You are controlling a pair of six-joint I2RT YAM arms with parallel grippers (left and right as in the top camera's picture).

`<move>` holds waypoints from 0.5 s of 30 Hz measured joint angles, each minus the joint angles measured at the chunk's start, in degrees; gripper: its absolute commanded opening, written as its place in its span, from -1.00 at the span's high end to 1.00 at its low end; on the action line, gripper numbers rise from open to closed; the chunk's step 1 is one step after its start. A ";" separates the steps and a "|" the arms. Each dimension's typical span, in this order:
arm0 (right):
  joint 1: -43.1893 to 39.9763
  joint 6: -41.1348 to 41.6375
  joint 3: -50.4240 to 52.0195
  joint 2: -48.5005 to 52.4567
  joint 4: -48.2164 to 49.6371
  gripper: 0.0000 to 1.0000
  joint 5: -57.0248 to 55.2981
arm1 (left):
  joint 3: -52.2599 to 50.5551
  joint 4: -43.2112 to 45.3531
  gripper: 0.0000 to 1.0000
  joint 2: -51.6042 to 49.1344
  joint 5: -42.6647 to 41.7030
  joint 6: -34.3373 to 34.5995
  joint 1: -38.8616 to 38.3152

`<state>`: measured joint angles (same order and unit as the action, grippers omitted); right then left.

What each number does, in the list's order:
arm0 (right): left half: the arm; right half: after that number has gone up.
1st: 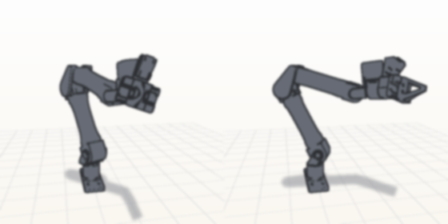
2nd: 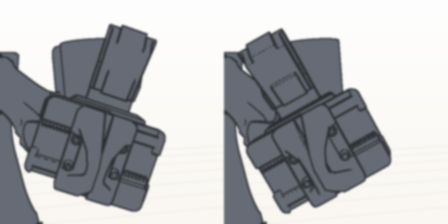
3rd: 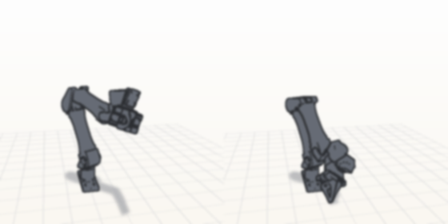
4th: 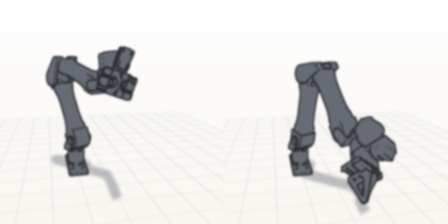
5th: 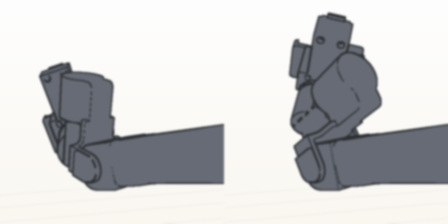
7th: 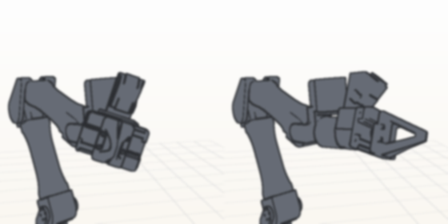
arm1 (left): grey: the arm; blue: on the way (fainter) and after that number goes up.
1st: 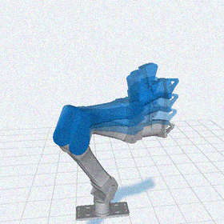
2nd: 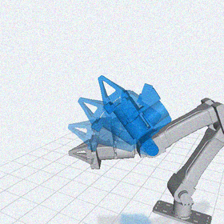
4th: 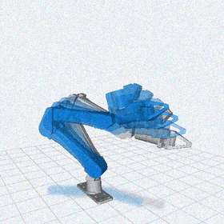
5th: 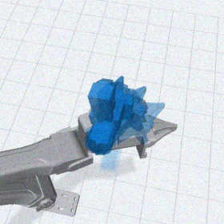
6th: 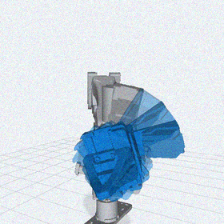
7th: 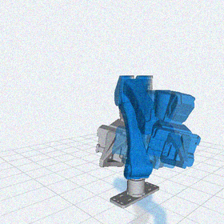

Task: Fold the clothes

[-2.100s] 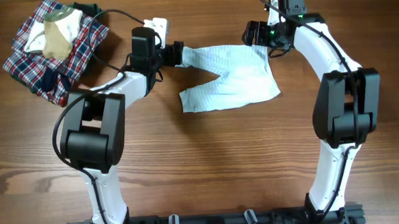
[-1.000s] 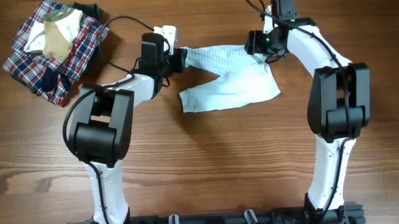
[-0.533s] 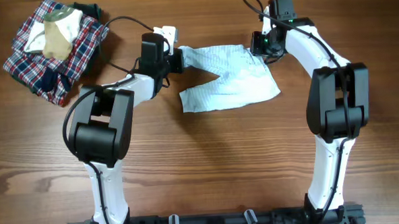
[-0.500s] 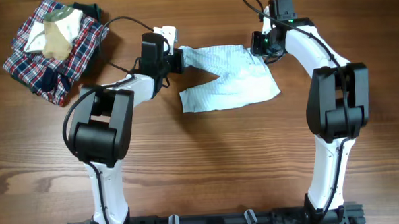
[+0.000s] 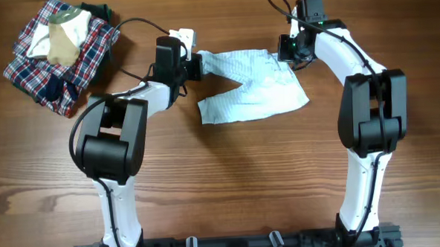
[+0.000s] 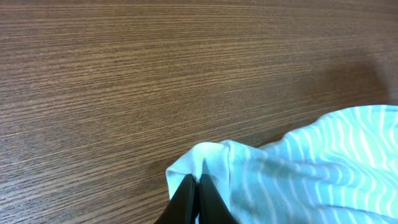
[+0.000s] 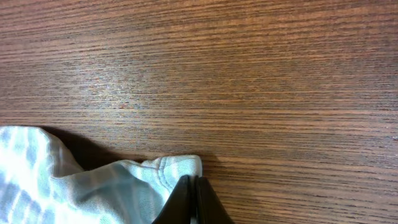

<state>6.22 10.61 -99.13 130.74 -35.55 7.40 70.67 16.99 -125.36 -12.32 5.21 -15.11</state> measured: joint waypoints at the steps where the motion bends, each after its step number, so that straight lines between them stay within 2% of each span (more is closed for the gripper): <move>1: 0.00 0.00 0.00 0.00 0.00 0.91 0.00 | 0.00 0.00 0.92 0.00 0.00 0.00 0.00; 15: -0.04 1.05 0.00 -2.08 -2.91 0.92 0.00 | 0.00 -2.29 0.92 0.24 0.00 0.00 0.00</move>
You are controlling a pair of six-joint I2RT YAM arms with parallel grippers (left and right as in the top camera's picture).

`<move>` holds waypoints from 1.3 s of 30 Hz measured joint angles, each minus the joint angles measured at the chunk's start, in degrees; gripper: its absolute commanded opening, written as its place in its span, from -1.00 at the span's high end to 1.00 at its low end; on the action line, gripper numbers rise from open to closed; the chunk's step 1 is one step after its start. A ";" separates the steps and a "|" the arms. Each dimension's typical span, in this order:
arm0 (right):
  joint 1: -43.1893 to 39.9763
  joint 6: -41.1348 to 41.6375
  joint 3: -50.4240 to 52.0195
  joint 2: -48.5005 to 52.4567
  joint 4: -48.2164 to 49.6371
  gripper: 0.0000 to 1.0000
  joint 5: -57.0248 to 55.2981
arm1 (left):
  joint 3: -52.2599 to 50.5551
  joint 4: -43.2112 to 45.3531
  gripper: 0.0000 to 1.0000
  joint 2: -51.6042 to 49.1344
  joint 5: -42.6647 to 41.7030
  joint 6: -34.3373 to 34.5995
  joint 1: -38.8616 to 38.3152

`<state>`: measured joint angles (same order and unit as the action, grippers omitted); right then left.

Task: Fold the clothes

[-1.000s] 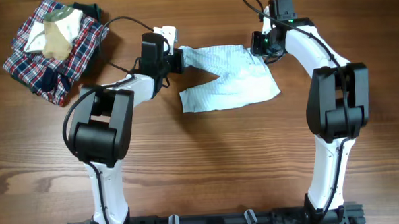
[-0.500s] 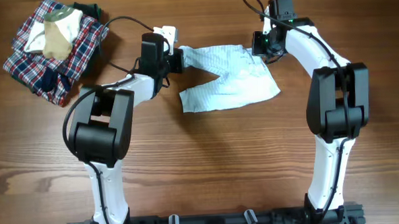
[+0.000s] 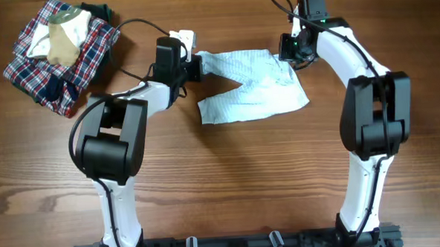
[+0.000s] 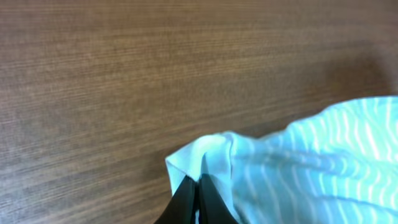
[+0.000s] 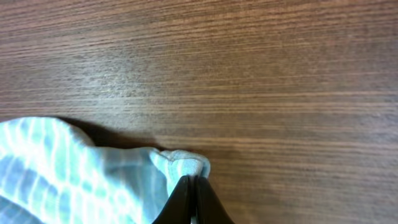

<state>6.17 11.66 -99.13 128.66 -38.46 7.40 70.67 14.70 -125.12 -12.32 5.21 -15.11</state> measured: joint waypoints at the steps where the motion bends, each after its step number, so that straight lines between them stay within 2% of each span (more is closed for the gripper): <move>1: 0.00 0.02 0.00 -0.31 -0.13 0.92 0.00 | 0.02 -1.05 0.92 0.33 0.00 0.00 0.02; 13: 0.00 1.77 0.00 -3.13 -5.01 0.92 0.00 | 0.15 -9.42 0.92 9.68 0.00 0.00 0.00; 15: 0.00 1.95 0.00 -3.21 -5.29 0.92 0.00 | 0.22 -10.86 0.86 10.62 0.00 0.00 -0.13; 17: 0.00 2.27 0.00 -3.23 -5.29 0.92 0.00 | 0.24 -11.32 -0.21 10.67 0.00 0.02 -0.31; 18: 0.00 2.40 0.00 -3.23 -5.29 0.92 0.00 | 0.22 -11.41 -0.39 10.67 0.00 -0.15 -0.44; 19: 0.00 2.45 0.00 -3.23 -5.29 0.92 0.00 | 0.22 -11.52 -0.68 10.67 0.00 -0.28 -0.52; 20: 0.00 2.60 0.00 -3.26 -5.29 0.92 0.00 | 0.24 -11.54 -0.84 10.67 0.00 -0.68 -0.55; 22: 0.00 2.62 0.00 -3.28 -5.27 0.92 0.00 | 0.22 -11.26 -1.00 10.67 -0.02 -1.62 -0.52; 29: 0.00 2.62 0.00 -3.28 -5.27 0.92 0.00 | 0.44 -4.09 -1.00 6.16 -0.02 -2.62 -0.52; 35: 0.00 2.62 0.00 -3.30 -5.31 0.92 0.02 | 2.54 -3.54 -0.99 0.15 -0.02 -2.62 -0.52; 37: 0.00 2.62 0.00 -3.30 -5.60 0.92 0.02 | 3.93 -3.52 -0.93 -0.74 -0.04 -2.62 -0.52; 39: 0.00 2.62 0.00 -3.30 -5.68 0.92 0.02 | 4.87 -3.48 -0.71 -0.79 -0.28 -2.64 -0.52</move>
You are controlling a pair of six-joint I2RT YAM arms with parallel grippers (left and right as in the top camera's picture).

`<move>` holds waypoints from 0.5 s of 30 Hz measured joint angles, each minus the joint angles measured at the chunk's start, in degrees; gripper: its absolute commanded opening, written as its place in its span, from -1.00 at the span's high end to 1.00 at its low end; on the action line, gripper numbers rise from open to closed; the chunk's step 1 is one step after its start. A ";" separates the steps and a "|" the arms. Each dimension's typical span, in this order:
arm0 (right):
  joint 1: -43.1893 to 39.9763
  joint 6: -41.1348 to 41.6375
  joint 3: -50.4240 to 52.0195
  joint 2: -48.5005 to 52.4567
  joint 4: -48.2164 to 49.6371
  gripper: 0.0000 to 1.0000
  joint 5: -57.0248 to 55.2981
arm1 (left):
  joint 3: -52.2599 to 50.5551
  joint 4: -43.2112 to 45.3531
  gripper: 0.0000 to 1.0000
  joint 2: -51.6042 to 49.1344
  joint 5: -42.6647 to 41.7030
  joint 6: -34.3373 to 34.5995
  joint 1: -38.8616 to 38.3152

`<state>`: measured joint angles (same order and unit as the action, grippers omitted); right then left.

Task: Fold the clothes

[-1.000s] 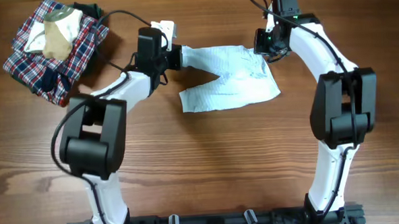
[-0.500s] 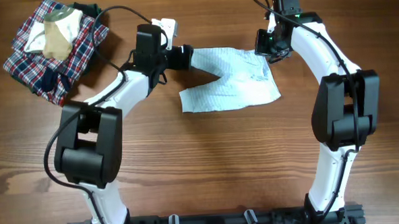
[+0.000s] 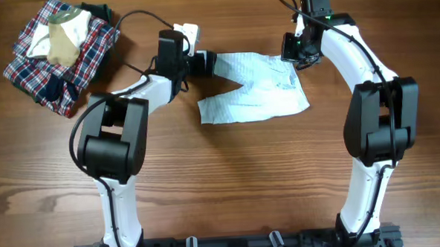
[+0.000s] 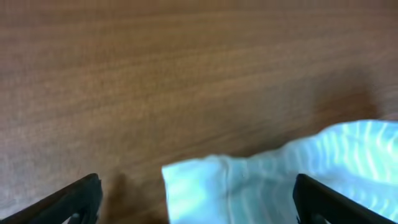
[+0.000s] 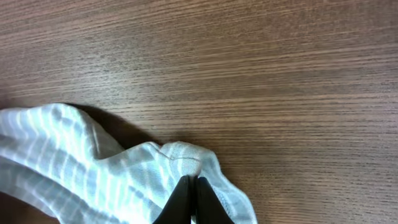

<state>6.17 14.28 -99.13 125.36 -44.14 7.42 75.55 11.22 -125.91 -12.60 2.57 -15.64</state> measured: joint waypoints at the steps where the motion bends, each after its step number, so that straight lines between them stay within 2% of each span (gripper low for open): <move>1: 0.00 0.00 0.00 0.00 0.00 0.92 -0.02 | 0.46 0.02 -0.56 0.00 -0.42 -0.35 0.00; 2: 0.00 0.00 0.00 0.00 0.00 0.92 -0.02 | 0.61 0.04 -0.48 -0.02 -0.66 -0.20 0.02; 9: 0.00 0.00 0.00 0.00 -0.02 0.92 -0.02 | 0.72 -1.07 -0.58 -0.22 -1.05 -0.59 0.04; 14: 0.00 0.00 0.00 0.00 -0.04 0.92 -0.02 | 1.01 -1.11 -0.56 -1.62 -1.84 -0.74 0.04; 15: 0.00 0.00 0.00 0.00 -0.07 0.92 0.00 | 1.18 -1.11 -0.49 -1.75 -1.99 -0.79 0.04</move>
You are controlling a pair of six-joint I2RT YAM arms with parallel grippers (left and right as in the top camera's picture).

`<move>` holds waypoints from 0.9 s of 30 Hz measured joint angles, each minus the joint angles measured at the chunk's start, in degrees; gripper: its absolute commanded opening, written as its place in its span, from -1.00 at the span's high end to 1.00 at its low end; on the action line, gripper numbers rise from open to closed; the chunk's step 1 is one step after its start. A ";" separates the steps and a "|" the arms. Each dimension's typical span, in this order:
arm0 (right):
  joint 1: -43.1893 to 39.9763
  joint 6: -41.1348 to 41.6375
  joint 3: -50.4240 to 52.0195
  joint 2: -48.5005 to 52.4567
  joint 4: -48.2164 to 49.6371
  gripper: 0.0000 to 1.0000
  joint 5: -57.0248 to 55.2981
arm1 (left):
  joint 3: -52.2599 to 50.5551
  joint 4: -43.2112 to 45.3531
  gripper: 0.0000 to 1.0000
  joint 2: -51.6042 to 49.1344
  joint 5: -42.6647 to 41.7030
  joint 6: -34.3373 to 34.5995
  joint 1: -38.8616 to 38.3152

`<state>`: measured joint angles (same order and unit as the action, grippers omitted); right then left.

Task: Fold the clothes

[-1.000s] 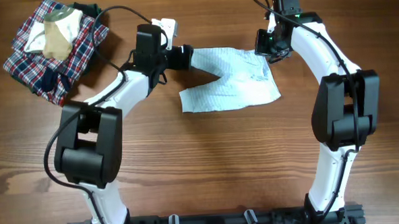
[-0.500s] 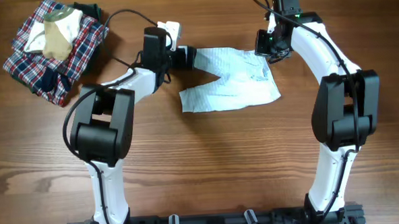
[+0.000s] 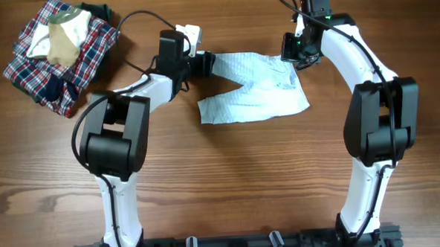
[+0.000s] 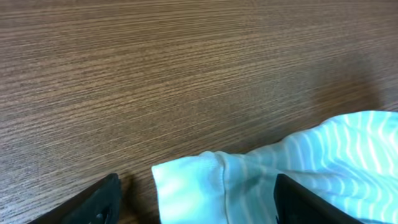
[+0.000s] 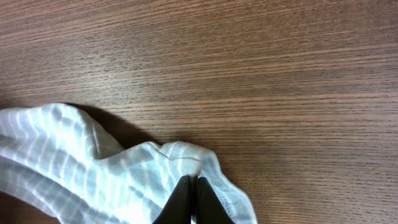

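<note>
A pale blue striped garment (image 3: 252, 88) lies flat on the wooden table, folded into a rough V shape. My left gripper (image 3: 208, 64) stands open at its far left corner (image 4: 186, 186), one finger (image 4: 93, 202) on each side of the cloth. My right gripper (image 3: 290, 55) is shut on the garment's far right corner (image 5: 186, 155), its fingers (image 5: 191, 199) pinched together on the hem.
A heap of other clothes (image 3: 57, 52), plaid shirt with cream and tan pieces on top, sits at the far left corner of the table (image 3: 222, 183). Both arms reach in from the near edge.
Almost nothing has changed. The left gripper stays open round the left corner, seen slightly closer; the right gripper still pinches the right corner in the same place.
Both grippers were shut on the garment's two far corners. Those corners then lay a little farther back on the table, with the cloth stretched flatter. The left gripper then stood open with its corner on the table, while the right gripper stayed shut.
</note>
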<state>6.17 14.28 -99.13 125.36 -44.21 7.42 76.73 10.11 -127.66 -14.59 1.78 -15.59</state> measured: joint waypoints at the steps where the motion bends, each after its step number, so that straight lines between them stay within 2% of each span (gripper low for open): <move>1: 0.00 0.00 0.00 0.00 0.00 0.92 0.00 | 0.09 0.00 -0.37 -0.07 -0.13 -0.02 0.00; 2: 0.00 0.00 0.00 0.00 0.00 0.92 -0.02 | 0.13 -0.02 -0.23 -0.09 -0.15 0.11 0.00; 3: 0.00 0.00 0.00 0.00 0.00 0.91 -0.02 | 0.20 -0.13 0.01 -0.17 -0.35 -0.11 0.02; 5: 0.00 0.00 0.00 0.00 0.00 0.92 -0.02 | 0.28 -0.26 0.25 -0.35 -0.42 0.00 0.00; 10: 0.00 0.00 0.00 0.00 -0.02 0.92 -0.02 | 0.37 -1.27 0.78 -0.48 -0.55 0.28 0.02; 12: 0.00 0.00 0.00 0.00 -0.07 0.92 -0.02 | 0.39 -1.44 0.90 -0.61 -0.74 0.11 0.02; 27: 0.00 0.00 0.00 0.00 -0.09 0.92 -0.02 | 0.57 -3.26 0.92 0.11 -0.98 0.39 0.02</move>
<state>6.17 14.28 -99.13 125.36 -44.29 7.40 77.30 6.85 -127.55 -15.57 2.17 -15.57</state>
